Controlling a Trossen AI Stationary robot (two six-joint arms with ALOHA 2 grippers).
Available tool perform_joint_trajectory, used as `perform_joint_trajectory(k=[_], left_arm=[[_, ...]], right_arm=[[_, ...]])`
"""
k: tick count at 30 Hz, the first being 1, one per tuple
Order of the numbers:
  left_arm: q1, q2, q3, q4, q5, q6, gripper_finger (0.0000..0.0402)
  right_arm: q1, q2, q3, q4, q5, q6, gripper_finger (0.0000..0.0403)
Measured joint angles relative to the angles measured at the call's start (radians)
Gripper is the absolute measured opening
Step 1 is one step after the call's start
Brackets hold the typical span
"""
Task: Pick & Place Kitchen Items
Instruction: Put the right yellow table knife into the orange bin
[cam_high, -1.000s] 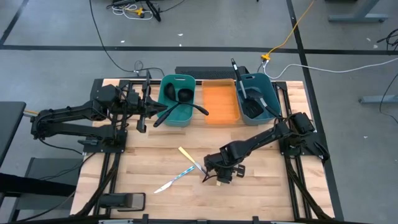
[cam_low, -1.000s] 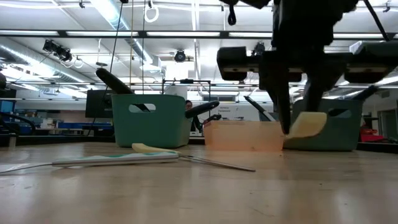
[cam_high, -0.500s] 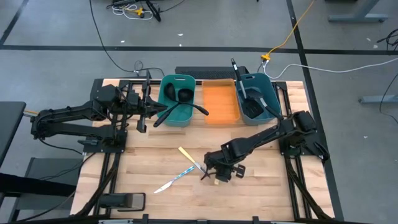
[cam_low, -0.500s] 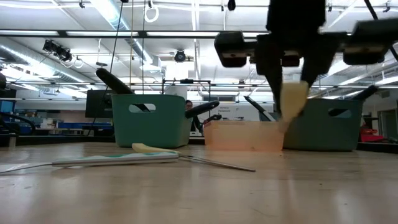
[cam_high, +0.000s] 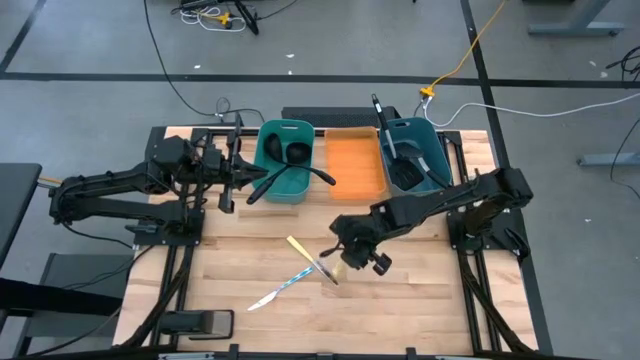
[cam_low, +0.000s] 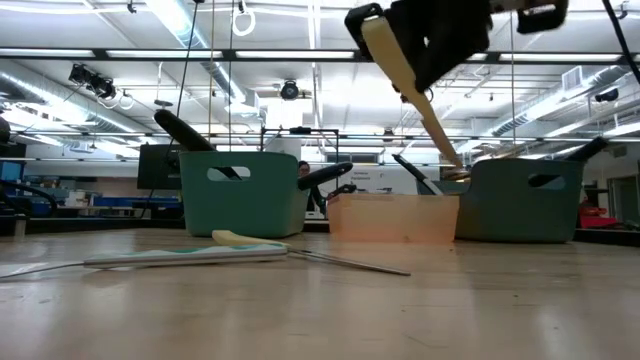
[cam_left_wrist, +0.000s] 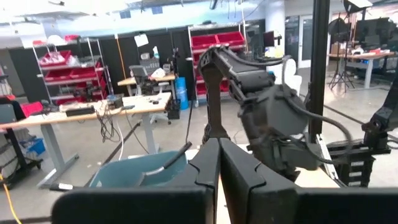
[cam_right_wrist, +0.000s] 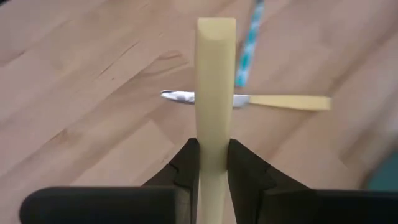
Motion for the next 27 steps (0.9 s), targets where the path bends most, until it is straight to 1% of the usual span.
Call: perform_joint_trajectory(k=[7, 12, 18, 27], left_arm=[[0.000, -0.029, 0.000, 0.003, -0.008, 0.003, 0.0016], [0.000, -0.059, 0.000, 0.002, -0.029, 0.004, 0.0016], [0.000, -0.086, 0.000, 0.002, -0.030, 0.004, 0.0016], [0.000, -0.100, 0.000, 0.002, -0.049, 0.003, 0.0016]], right_arm=[[-0.034, -0.080, 0.000, 0.003, 0.035, 0.088, 0.0061], [-0.058, -0.136, 0.000, 0.005, 0.094, 0.124, 0.0061], [-0.096, -0.208, 0.000, 0.038, 0.117, 0.182, 0.0061], [-0.143, -0.301, 0.000, 0.080, 0.197, 0.259, 0.0061]])
